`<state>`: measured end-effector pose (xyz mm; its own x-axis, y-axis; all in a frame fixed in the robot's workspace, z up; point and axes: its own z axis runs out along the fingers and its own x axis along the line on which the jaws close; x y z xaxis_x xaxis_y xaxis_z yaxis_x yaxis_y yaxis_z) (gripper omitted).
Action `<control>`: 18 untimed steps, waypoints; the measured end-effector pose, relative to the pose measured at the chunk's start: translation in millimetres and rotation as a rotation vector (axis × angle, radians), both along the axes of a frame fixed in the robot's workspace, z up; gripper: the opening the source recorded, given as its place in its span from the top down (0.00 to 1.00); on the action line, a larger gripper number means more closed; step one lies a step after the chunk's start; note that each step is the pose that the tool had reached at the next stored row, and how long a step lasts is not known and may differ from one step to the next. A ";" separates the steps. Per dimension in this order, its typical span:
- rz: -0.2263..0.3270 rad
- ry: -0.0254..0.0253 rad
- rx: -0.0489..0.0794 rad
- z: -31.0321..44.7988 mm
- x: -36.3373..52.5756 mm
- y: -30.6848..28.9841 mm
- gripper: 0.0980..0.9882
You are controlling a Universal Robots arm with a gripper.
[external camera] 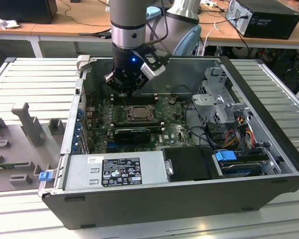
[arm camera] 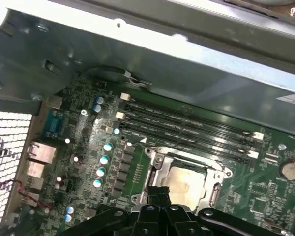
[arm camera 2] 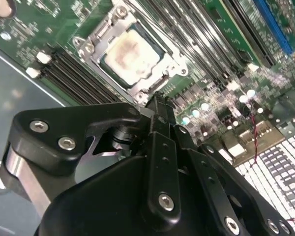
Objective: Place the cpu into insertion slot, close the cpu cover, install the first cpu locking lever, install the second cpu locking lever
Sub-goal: 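Install the first cpu locking lever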
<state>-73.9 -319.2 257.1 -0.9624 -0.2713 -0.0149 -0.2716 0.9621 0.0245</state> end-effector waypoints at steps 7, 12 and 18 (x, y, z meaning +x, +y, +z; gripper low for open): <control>-0.002 -0.0004 0.008 -0.5 -13.5 0.1 0.99; -0.110 -0.0008 0.008 -1.8 -13.6 0.0 0.99; -0.141 -0.0005 0.015 -2.1 -27.9 4.6 0.99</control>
